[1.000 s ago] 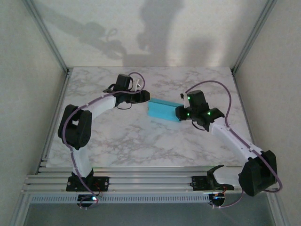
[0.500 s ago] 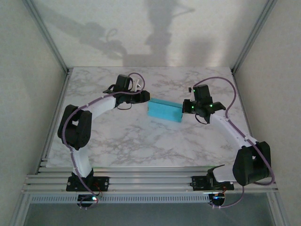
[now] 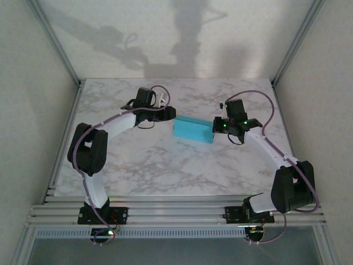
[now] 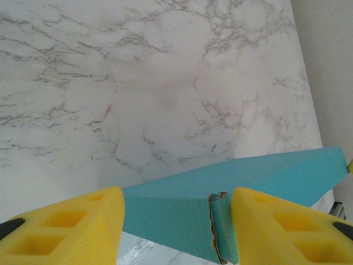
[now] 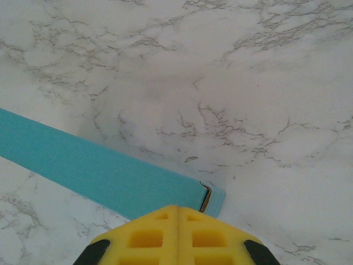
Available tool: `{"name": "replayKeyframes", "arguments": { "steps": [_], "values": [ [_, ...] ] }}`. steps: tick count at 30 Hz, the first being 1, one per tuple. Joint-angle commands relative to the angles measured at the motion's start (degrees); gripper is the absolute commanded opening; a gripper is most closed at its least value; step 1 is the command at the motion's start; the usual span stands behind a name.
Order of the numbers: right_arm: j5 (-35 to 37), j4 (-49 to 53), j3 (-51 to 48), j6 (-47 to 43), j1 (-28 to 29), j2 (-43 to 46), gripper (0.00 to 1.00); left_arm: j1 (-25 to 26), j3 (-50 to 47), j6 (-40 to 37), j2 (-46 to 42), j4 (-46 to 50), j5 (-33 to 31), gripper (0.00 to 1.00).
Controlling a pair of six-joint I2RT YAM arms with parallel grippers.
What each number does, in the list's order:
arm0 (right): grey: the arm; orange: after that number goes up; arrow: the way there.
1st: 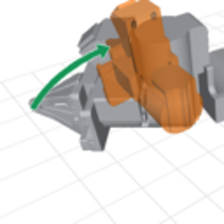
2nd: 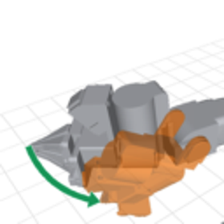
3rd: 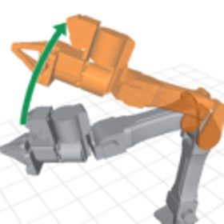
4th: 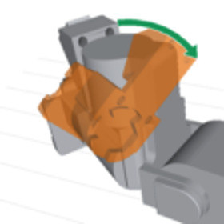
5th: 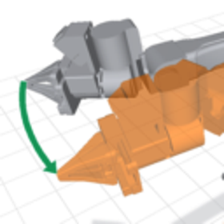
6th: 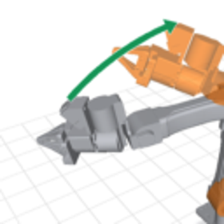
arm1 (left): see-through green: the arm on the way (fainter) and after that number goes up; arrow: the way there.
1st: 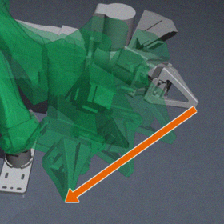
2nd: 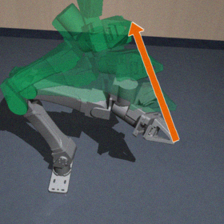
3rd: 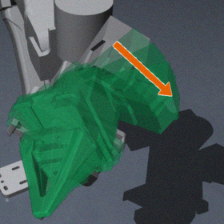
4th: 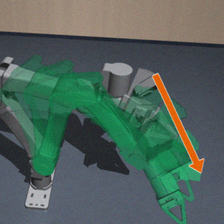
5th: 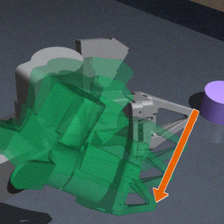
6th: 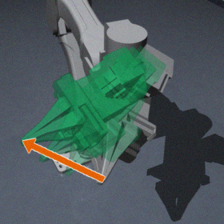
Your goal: Fold the paper box
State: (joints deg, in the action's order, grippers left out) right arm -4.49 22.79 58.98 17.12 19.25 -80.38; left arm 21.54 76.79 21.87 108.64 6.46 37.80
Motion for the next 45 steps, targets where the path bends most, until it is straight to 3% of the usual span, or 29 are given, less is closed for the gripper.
{"name": "replayKeyframes", "arguments": {
  "steps": [1, 15, 23, 45],
  "values": [
    [0.29, 0.59, -1.02, -1.13, -0.41, -0.54, 0.00, 0.60, -1.08, -0.74, -1.27, 4.46, -0.58, 0.55],
    [-1.35, -0.20, -3.46, -0.78, -0.43, -1.35, 0.00, 0.26, -0.68, -2.19, -6.20, 1.87, 4.98, 0.58],
    [-1.37, 0.13, -3.44, -0.98, -0.44, -1.20, 0.00, 0.22, -1.43, -3.49, -4.59, 3.15, 4.64, 0.42],
    [-1.22, 0.84, -3.43, -1.53, -0.44, -1.09, 0.00, -0.25, -1.75, -3.40, -1.37, 5.65, 3.15, 0.38]
  ]
}}
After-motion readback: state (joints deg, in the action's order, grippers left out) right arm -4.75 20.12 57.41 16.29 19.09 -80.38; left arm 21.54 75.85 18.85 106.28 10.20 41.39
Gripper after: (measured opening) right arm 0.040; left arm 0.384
